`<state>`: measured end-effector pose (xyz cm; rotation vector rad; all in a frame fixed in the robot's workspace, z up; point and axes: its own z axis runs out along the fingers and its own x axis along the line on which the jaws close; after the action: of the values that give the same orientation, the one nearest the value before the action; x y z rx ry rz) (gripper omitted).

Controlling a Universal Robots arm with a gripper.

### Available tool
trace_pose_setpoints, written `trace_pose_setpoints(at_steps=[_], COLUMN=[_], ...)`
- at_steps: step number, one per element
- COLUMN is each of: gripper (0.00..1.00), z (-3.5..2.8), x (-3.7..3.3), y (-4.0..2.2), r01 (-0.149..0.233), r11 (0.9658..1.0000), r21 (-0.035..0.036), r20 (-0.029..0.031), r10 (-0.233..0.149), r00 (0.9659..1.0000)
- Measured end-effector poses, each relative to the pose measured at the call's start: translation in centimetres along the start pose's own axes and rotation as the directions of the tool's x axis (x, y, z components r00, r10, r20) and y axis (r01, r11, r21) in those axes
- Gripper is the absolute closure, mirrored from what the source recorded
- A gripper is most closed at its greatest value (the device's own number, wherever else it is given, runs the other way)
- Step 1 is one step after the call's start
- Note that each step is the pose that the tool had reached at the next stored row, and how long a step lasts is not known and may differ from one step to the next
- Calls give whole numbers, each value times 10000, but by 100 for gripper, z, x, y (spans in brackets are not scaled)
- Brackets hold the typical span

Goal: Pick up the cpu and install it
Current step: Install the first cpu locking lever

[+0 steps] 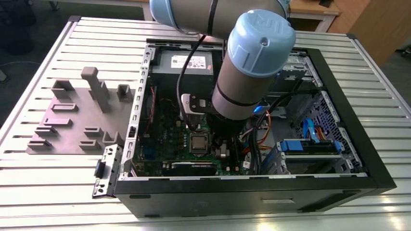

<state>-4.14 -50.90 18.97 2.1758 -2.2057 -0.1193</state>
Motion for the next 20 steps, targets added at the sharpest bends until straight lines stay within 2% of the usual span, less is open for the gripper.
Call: trace_pose_setpoints(at_steps=[20], gripper=[89], z=[-3], x=[-2], y=[-48], r01=[0], r11=[10000], r21=[0], r20=[0], r10=[0], r00=[10000])
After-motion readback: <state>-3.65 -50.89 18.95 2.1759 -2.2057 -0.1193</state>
